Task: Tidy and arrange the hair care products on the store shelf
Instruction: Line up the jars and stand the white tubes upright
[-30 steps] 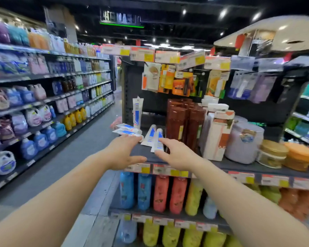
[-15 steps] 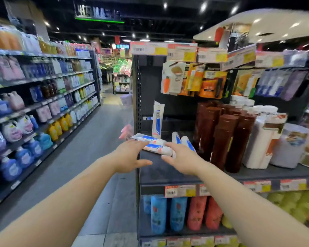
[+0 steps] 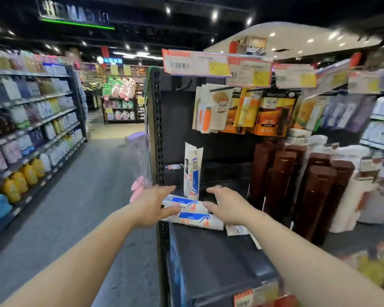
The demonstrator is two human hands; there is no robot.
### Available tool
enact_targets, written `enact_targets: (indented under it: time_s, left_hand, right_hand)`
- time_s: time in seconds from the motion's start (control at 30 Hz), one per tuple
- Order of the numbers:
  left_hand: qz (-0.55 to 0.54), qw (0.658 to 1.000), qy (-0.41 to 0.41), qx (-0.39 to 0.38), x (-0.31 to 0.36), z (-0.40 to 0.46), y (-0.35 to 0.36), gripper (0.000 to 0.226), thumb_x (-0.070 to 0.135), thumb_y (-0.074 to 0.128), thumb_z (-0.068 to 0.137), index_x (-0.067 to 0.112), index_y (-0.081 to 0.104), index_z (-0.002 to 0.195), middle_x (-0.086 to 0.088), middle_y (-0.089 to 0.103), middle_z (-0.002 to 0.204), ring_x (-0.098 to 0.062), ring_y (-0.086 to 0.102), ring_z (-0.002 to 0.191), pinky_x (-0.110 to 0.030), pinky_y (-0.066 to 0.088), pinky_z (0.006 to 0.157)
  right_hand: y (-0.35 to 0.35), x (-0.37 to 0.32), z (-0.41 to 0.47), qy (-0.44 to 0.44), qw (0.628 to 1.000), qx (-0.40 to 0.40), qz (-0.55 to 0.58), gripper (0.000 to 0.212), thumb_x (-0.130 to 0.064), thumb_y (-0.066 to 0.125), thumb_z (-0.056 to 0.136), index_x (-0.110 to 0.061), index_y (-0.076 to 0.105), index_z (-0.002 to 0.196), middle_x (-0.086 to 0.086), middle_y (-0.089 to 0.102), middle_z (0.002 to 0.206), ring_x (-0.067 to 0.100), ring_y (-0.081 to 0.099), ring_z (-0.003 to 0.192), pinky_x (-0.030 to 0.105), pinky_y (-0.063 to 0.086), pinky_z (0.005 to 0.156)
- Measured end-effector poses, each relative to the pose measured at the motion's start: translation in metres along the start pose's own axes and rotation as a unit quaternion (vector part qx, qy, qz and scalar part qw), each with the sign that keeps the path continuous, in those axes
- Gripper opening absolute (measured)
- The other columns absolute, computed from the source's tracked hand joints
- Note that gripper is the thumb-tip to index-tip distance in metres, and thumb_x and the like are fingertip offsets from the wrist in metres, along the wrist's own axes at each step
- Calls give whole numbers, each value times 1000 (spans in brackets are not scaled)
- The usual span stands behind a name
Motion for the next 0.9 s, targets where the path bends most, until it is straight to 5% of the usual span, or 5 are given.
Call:
enact_targets:
  time_s: [0.3, 0.37, 0.5, 0.67, 0.9]
  left_hand:
    - [-51, 994, -16, -92, -63, 66, 17, 53, 44, 45, 98, 23, 34, 144, -4, 46, 145, -25, 46, 130, -28, 37, 100]
    - [-73, 993, 6, -93, -65, 73, 11, 33, 36, 52, 96, 20, 50, 125, -6, 58, 125, -26, 55, 119, -26, 42, 90]
    - [-118, 987, 31, -103, -71, 82, 7, 53, 23, 66, 88, 13, 47, 137, -3, 60, 113, -17, 62, 78, -13, 47, 57]
    - [-224, 972, 53, -46, -71, 86, -10, 61, 8, 75, 78, 14, 52, 134, -3, 60, 110, -15, 59, 96, -27, 54, 83]
    - [-346, 929, 127, 28, -41, 70, -52, 55, 2, 73, 78, 17, 53, 127, 8, 73, 85, -10, 70, 80, -30, 56, 78]
  right_hand:
    - [16, -18, 22, 120, 993, -6, -1, 50, -61, 45, 88, -34, 54, 129, -3, 47, 118, 22, 56, 105, 36, 45, 94]
    - [22, -22, 18, 143, 989, -22, 0, 45, -58, 46, 88, -35, 58, 125, -6, 46, 118, 20, 56, 105, 33, 45, 90]
    - [26, -29, 4, 165, 986, -9, -3, 38, -50, 51, 92, -33, 58, 125, -13, 55, 130, 17, 54, 115, 32, 43, 98]
    - [22, -35, -9, 196, 980, 18, 18, 34, -43, 58, 90, -31, 55, 122, -9, 61, 123, 14, 55, 107, 27, 43, 91]
    - [19, -52, -18, 167, 984, 49, 31, 27, -36, 63, 87, -25, 58, 111, -9, 57, 111, 14, 57, 92, 28, 45, 80]
Point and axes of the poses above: each hand's wrist, its own z-axis towards the middle knuckle, its own y-axis out of the palm, x = y × z, the point moved 6 cm from there along z, towards the middle knuckle
